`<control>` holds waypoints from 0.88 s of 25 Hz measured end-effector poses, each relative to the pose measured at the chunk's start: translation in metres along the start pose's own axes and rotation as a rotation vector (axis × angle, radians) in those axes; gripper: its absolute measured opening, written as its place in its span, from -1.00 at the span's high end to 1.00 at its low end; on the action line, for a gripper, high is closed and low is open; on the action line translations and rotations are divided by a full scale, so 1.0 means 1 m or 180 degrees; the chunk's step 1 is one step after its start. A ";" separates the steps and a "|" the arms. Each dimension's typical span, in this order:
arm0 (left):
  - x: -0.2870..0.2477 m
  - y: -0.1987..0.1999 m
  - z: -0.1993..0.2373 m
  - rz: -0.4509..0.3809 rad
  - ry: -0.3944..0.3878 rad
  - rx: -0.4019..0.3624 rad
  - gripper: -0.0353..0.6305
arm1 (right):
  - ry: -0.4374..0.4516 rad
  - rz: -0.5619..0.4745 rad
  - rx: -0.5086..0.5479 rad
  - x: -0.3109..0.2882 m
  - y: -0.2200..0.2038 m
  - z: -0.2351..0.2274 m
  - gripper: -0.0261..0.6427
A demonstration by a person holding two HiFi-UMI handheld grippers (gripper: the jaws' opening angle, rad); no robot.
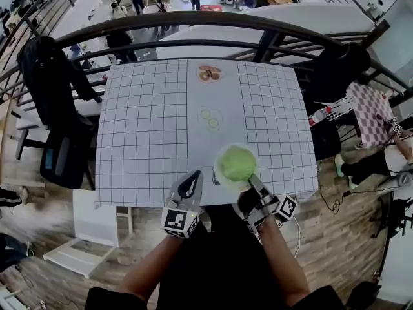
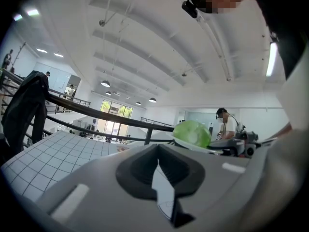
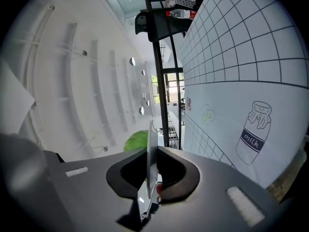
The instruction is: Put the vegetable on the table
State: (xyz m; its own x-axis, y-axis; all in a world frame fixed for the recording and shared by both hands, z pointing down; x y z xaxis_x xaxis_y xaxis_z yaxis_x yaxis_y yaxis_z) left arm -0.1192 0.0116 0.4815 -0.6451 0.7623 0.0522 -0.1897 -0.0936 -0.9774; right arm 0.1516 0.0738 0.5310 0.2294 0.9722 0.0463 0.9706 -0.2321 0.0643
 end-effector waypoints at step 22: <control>-0.075 -0.002 0.014 0.0043 0.0345 -0.0208 0.87 | -0.0307 0.0368 0.0078 -0.079 0.071 -0.061 0.83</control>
State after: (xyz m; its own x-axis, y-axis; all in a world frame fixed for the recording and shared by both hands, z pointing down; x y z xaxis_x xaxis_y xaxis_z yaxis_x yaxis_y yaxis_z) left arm -0.0811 -0.0544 0.4822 -0.5629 0.8263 0.0200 -0.1305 -0.0650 -0.9893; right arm 0.1981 -0.0217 0.5932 0.3447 0.9377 -0.0439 0.9385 -0.3431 0.0397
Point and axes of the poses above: the fingertips, and each gripper's own axes: x backward along the fingers, z to its left, y out of its top, the point moved 10 cm from there along x, backward along the fingers, and after that the axes turned 10 degrees about -z, right-handed, at the moved point
